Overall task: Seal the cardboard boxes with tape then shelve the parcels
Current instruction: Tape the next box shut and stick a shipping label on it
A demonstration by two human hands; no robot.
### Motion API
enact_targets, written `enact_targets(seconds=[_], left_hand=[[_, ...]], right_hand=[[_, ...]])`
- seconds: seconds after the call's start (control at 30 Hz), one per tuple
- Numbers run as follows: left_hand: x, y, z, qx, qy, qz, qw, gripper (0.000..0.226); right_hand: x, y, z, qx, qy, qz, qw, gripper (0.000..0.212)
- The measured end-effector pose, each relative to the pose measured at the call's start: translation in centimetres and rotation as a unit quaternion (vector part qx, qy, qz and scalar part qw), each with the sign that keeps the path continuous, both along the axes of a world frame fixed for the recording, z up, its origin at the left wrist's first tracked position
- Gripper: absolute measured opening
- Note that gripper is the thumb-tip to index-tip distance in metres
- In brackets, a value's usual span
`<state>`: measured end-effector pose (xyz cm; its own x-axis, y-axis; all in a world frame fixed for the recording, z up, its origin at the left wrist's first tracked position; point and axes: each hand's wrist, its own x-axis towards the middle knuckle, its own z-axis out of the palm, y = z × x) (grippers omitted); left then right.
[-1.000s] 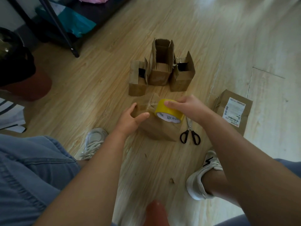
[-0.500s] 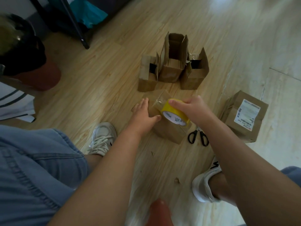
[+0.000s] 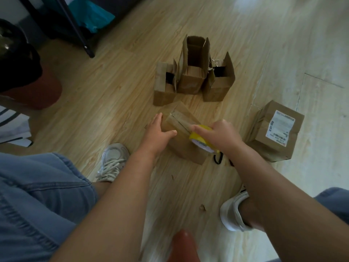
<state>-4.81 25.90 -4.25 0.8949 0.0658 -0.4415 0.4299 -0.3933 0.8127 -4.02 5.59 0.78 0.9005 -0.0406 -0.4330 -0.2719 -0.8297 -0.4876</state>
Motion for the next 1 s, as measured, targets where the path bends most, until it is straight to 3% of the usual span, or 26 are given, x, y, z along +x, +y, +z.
enact_targets(seconds=[0.13,0.27,0.4,0.5,0.63,0.73,1.0], left_hand=[[0.5,0.9,-0.2,-0.04,-0.007,0.068,0.997,0.076],[0.8,1.6,-0.6,-0.014,-0.015,0.101,0.995,0.064],[1.5,2.4,-1.7,0.075,-0.011,0.097,0.992,0.062],[1.9,3.0,-2.1,0.163,0.002,0.064,0.985,0.065],[2.7,3.2,-2.4,0.27,-0.052,-0.084,0.958,0.063],[3.2,3.3,-3.0,0.268,-0.041,-0.15,0.951,0.063],[3.3,4.1,-3.8,0.233,-0.006,-0.167,0.958,0.072]], right_hand=[[0.3,-0.1,0.2,0.153,0.031,-0.007,0.988,0.059],[1.3,1.4,0.4,0.159,0.033,0.018,0.987,0.056],[2.9,3.5,0.1,0.152,0.025,0.024,0.988,0.06],[4.1,5.4,0.0,0.13,0.021,0.038,0.991,0.055],[5.5,7.2,0.0,0.094,0.015,0.046,0.994,0.049],[6.3,7.9,0.0,0.1,0.014,0.031,0.994,0.049],[6.8,7.4,-0.4,0.163,0.087,0.008,0.983,0.053]])
